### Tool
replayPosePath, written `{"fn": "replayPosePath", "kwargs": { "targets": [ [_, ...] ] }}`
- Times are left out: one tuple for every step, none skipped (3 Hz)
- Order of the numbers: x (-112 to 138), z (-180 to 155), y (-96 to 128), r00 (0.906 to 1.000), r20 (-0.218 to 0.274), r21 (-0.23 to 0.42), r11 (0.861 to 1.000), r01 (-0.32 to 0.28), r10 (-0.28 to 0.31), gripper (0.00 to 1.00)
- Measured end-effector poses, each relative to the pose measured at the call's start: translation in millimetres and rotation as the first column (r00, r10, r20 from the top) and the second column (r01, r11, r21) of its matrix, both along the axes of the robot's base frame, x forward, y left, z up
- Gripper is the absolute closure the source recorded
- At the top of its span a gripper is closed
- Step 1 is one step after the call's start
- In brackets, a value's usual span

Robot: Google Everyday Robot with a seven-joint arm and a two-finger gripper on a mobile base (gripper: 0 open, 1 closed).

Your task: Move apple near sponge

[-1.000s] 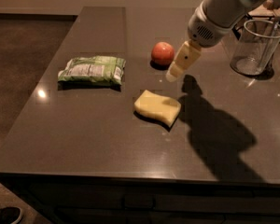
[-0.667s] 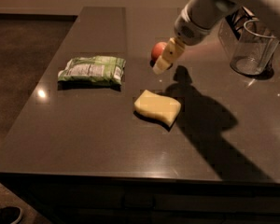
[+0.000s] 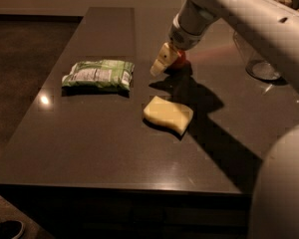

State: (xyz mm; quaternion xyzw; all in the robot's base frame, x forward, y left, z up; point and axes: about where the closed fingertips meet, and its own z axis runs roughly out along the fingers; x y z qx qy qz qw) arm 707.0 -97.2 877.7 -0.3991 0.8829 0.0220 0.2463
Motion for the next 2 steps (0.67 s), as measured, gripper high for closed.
{"fn": "replayPosePath", "kwargs": {
  "targets": [
    [12.4,-11.4,3.9,0.9984,-0.037,-0.022,0.999,0.042,-0.043,0.17],
    [15.2,-11.6,5.5,0.9971,-0.055,-0.033,0.998,0.05,-0.052,0.41]
  ]
}}
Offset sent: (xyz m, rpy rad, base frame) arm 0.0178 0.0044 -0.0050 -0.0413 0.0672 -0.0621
